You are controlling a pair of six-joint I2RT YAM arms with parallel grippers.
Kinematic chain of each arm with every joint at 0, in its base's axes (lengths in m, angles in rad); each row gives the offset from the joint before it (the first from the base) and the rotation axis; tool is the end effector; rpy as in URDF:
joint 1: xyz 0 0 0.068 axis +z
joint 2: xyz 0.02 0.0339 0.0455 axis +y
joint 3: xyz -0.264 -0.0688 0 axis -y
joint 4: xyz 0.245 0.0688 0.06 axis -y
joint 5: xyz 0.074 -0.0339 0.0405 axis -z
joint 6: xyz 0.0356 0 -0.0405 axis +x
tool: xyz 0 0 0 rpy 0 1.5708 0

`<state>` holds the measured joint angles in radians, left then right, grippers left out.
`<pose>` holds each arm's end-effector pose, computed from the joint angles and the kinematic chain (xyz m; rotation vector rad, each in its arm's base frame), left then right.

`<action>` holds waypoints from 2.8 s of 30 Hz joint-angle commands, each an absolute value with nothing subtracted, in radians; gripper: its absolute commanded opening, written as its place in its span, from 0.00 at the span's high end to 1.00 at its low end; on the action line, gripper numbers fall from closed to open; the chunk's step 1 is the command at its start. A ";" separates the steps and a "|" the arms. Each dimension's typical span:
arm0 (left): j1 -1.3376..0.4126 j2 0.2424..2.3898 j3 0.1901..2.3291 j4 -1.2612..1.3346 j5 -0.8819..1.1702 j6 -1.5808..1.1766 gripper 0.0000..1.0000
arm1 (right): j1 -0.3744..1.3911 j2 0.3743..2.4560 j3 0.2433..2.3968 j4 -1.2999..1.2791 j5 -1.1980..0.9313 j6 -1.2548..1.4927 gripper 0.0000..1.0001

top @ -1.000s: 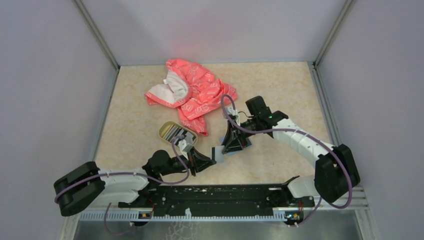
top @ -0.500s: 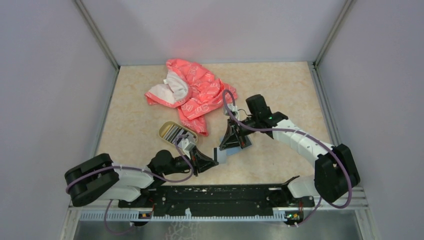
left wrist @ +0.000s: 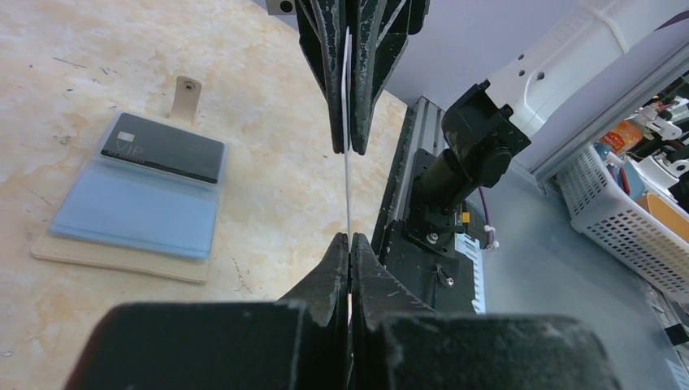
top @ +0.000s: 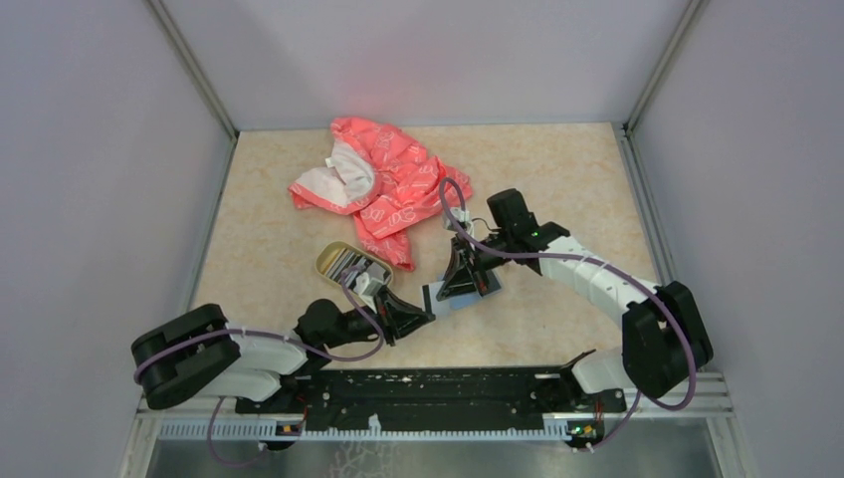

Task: Put the credit cards into the card holder
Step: Insert the credit card into the card holder.

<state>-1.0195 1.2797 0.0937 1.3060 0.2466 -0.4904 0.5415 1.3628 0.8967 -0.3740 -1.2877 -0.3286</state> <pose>0.0971 -0.1745 0.1748 0.6353 1.4885 -1.3834 0.2115 0.1671 0.2528 -1.4052 1.6197 1.6219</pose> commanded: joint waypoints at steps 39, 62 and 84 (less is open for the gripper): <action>-1.063 1.607 0.457 0.805 -0.199 -0.798 0.72 | 0.213 1.702 1.133 -0.726 -0.922 -0.494 1.00; -1.078 1.753 0.543 0.716 -0.277 -0.772 0.90 | 0.192 1.788 1.119 -0.689 -0.877 -0.437 1.00; -1.078 1.766 0.535 0.710 -0.264 -0.778 0.94 | 0.192 1.853 1.097 -0.632 -0.873 -0.352 1.00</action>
